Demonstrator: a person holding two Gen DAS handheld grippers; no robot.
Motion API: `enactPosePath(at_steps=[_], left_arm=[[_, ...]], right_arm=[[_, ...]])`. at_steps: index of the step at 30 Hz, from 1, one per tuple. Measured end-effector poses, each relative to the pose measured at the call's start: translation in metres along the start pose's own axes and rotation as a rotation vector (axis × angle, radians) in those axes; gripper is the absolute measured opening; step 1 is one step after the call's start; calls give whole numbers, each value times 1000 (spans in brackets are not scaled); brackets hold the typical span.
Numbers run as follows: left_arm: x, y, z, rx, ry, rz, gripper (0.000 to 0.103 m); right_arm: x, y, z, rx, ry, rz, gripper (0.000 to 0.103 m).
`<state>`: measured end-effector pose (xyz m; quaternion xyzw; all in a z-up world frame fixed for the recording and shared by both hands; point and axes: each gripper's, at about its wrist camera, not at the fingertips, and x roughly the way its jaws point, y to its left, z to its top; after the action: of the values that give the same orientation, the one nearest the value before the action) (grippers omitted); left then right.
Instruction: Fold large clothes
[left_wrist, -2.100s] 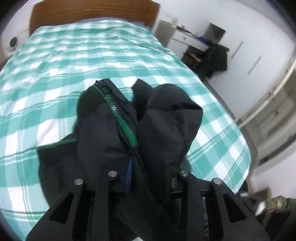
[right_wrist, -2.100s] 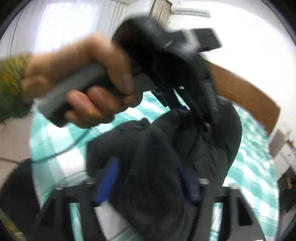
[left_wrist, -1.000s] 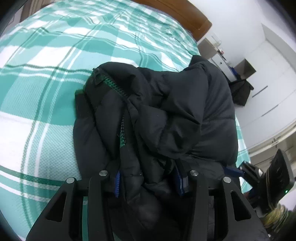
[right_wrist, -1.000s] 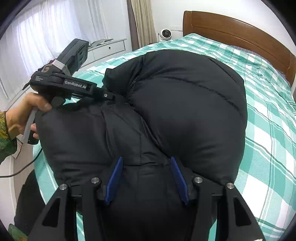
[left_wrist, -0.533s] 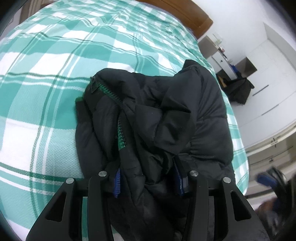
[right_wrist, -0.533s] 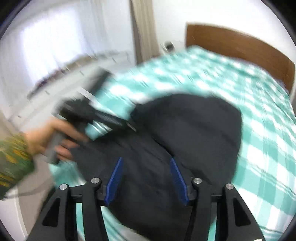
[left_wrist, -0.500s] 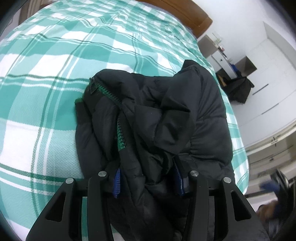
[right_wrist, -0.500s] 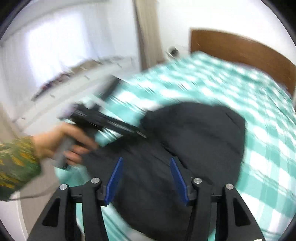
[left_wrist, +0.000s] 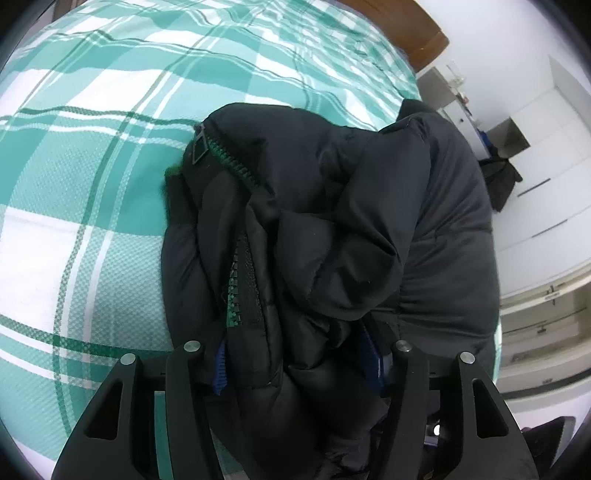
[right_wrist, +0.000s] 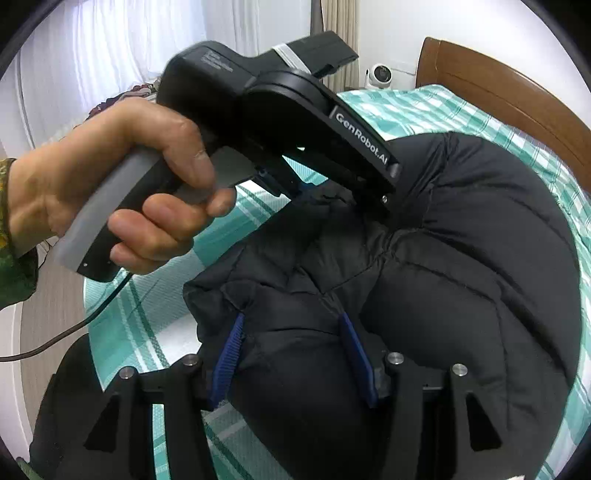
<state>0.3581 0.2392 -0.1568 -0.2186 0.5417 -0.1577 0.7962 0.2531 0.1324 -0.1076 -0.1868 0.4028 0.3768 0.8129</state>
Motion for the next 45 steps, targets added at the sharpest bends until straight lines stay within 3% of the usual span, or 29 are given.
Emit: enactPosePath(at_steps=[6, 11, 15, 18, 22, 26, 29, 31, 33, 35, 36, 37, 39, 41, 43, 45], left_arm=[[5, -5, -3, 8, -5, 26, 61], [4, -8, -5, 23, -10, 37, 61], [5, -8, -6, 19, -11, 30, 62], [4, -4, -9, 10, -18, 23, 63], [4, -1, -14, 9, -21, 9, 66], [0, -9, -15, 18, -17, 63, 66], [-9, -17, -14, 18, -30, 103, 66], [-18, -25, -14, 11, -39, 113, 67], [-36, -34, -14, 6, -59, 127, 72], [-53, -41, -17, 14, -90, 149, 82], [-64, -46, -19, 28, -106, 190, 94], [-72, -49, -22, 46, -121, 226, 98], [-86, -50, -27, 68, -144, 256, 98], [-103, -46, -35, 72, -170, 161, 98], [-116, -27, -39, -5, -192, 6, 98], [-115, -7, -36, -93, -152, -124, 98]], right_arm=[[-5, 8, 17, 2, 21, 18, 55], [-90, -19, 19, 97, -86, 109, 55], [-147, -63, -12, 179, -95, 106, 55], [-135, -81, -34, 206, -31, 56, 54], [-87, -99, -59, 263, 56, 75, 55], [-72, -102, -63, 326, 63, 91, 55], [-95, -94, -53, 316, 21, 73, 59], [-120, -95, -53, 333, -43, 88, 78], [-147, -99, -53, 359, -125, 109, 79], [-173, -104, -53, 391, -173, 103, 80], [-180, -106, -53, 404, -186, 92, 81], [-189, -110, -54, 414, -195, 75, 82], [-203, -116, -60, 427, -213, 23, 82], [-211, -122, -65, 433, -228, -25, 82], [-211, -129, -73, 449, -229, -34, 82], [-209, -136, -79, 480, -226, -15, 82]])
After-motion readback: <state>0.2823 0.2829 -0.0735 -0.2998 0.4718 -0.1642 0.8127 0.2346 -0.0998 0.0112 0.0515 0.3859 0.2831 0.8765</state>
